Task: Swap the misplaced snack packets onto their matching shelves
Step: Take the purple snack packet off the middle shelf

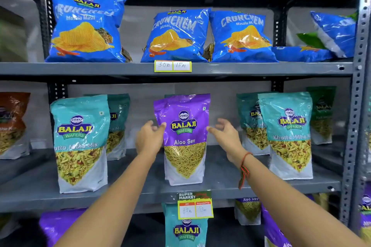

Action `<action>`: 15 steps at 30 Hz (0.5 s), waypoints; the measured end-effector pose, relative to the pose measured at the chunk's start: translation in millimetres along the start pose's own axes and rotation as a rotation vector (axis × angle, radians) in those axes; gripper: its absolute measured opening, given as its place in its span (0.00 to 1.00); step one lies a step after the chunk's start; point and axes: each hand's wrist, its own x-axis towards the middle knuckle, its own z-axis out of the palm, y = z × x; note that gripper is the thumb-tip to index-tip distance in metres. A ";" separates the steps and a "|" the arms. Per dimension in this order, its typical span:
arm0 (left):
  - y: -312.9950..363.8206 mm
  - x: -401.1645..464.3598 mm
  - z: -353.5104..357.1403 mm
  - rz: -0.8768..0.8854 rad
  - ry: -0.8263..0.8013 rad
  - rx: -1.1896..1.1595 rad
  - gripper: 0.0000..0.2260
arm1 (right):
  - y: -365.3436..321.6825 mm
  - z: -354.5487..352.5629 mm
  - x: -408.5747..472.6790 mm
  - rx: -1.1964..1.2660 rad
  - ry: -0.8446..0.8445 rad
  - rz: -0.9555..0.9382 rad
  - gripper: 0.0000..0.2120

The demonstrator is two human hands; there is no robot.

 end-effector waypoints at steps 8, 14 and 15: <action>-21.7 -2.9 23.2 -0.110 -0.063 -0.123 0.13 | 40.3 24.5 2.1 -0.010 -0.044 0.156 0.08; -21.6 -10.0 14.7 -0.051 0.068 -0.211 0.13 | 30.8 33.4 -7.1 -0.032 0.068 0.062 0.09; -21.3 -12.6 9.5 -0.006 0.095 -0.224 0.13 | 26.6 34.4 -11.0 -0.015 0.068 0.034 0.10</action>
